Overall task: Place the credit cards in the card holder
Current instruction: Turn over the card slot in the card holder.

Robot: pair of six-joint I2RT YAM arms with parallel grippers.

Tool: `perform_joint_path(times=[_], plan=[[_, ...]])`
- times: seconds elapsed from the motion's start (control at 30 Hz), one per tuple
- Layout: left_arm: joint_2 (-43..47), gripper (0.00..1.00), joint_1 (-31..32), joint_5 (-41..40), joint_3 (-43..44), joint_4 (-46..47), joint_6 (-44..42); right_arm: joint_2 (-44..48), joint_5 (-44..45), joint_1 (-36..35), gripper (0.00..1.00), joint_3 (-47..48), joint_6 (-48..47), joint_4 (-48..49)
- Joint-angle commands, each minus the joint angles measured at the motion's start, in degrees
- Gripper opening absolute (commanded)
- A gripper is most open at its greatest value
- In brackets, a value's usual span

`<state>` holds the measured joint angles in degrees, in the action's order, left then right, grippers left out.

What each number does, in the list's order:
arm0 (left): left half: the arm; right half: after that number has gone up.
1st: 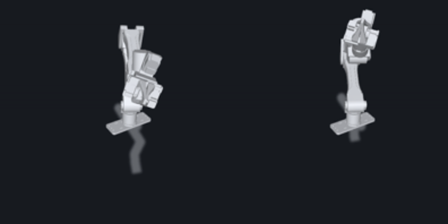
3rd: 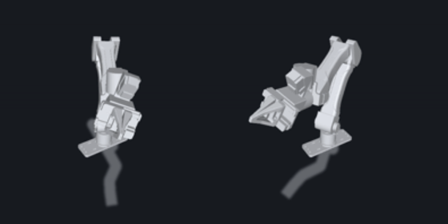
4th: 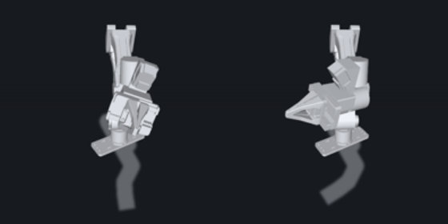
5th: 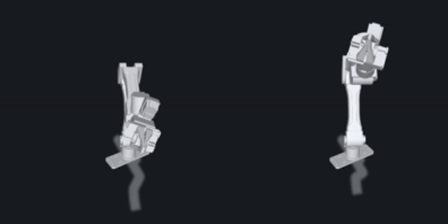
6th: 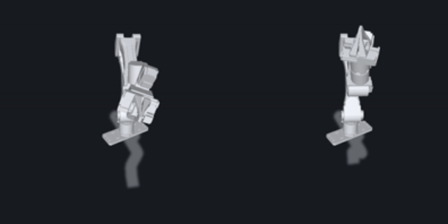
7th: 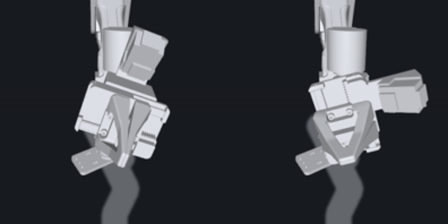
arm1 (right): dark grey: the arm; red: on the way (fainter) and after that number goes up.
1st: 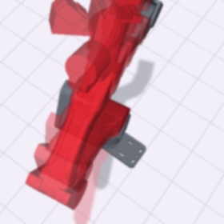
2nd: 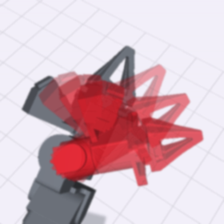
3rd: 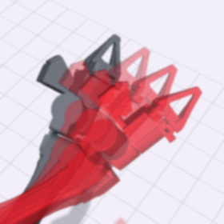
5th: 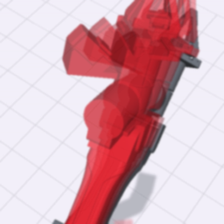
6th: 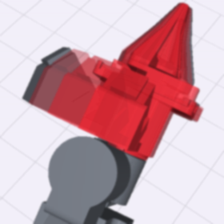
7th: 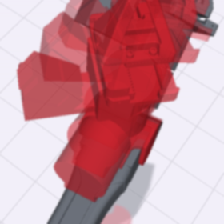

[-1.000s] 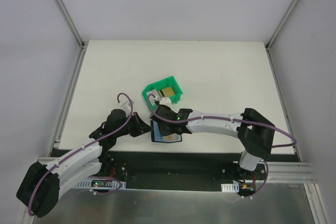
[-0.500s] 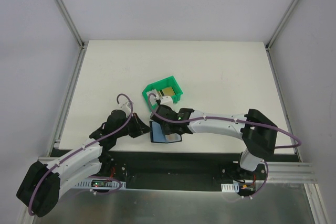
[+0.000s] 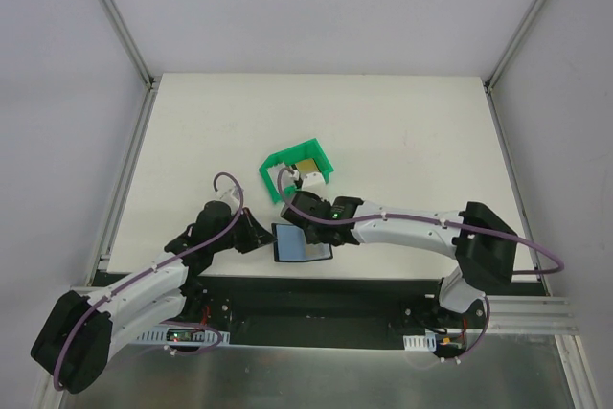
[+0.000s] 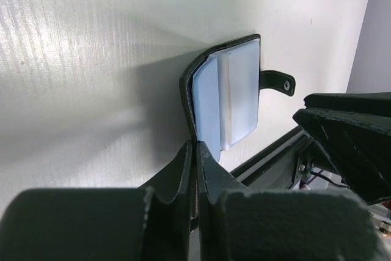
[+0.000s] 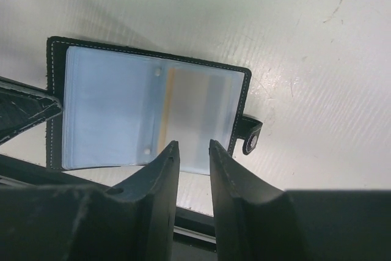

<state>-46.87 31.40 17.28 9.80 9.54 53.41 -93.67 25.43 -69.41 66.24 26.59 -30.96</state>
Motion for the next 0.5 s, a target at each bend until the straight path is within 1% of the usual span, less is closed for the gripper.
perform_joint_path(times=[0.0,0.1,0.17,0.47], plan=[[-0.6,0.0,-0.5,-0.8,-0.5,0.7,0.4,2.3,2.2,0.1,0.29,-0.9,1.8,-2.5],[-0.8,0.0,-0.5,-1.2,-0.8,0.7,0.5,3.4,-0.3,0.5,0.33,-2.4,0.8,0.5],[-1.0,0.0,-0.5,-2.0,-1.4,0.7,1.1,3.8,-3.7,0.9,0.35,-4.4,1.7,3.4],[-2.2,0.0,-0.5,-2.6,-3.9,2.9,2.9,2.7,-14.4,5.1,0.36,-12.0,5.4,12.9]])
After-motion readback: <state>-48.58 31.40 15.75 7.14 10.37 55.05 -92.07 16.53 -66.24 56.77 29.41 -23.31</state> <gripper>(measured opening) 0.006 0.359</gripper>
